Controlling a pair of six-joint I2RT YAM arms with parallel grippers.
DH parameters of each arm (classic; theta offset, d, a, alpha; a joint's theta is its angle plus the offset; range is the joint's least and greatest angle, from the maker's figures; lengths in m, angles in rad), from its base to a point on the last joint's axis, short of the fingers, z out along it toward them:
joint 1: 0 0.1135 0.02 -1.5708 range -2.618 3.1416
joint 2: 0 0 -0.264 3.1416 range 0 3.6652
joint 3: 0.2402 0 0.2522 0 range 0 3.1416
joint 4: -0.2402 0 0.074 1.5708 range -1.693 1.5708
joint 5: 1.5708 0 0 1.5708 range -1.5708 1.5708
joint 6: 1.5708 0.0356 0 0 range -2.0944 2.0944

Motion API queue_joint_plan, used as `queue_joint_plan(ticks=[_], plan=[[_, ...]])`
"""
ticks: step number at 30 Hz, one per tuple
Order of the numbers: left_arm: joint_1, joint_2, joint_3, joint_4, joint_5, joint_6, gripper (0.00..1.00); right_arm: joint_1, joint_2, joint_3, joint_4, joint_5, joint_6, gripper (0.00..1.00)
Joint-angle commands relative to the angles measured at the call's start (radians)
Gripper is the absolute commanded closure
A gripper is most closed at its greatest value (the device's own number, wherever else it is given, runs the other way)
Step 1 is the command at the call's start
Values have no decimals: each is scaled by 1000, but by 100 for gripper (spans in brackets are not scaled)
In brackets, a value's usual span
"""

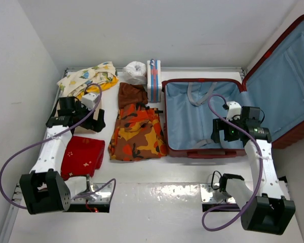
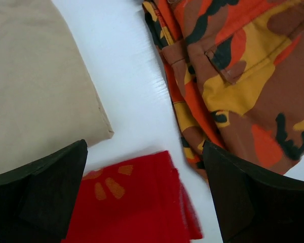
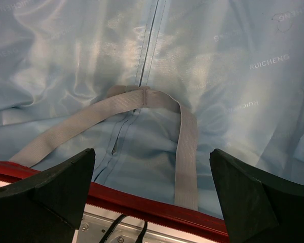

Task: Pack the luggage

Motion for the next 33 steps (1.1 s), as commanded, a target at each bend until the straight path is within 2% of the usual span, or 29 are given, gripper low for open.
queue_joint_plan(ticks=[1, 4, 8, 10, 12, 13, 15, 19, 25, 33], plan=[[-33, -81, -5, -29, 68, 179, 0, 5, -12, -2, 21, -1, -4, 6], [-161, -112, 42, -155, 113, 382, 0, 4, -20, -13, 27, 17, -15, 6], [-388, -160, 72, -224, -5, 467, 4, 4, -8, -16, 27, 46, 8, 6], [-517, -201, 52, -224, -54, 476, 4, 4, 2, -15, 28, 48, 29, 6], [-601, -210, 13, -224, -108, 467, 6, 4, 6, -15, 38, 46, 51, 6], [-679, -223, -2, -224, -122, 467, 8, 5, 11, -19, 41, 48, 66, 6], [-759, -232, -54, -224, -161, 458, 10, -6, 19, -15, 47, 40, 88, 6], [-986, -223, -160, -135, -286, 438, 12, -36, 55, 13, 36, 6, 111, 6], [-1110, -139, -263, 55, -425, 360, 12, -87, 86, 65, 8, -30, 102, 6], [-1213, 16, -275, 242, -452, 266, 12, -148, 120, 102, -16, -49, 72, 6]])
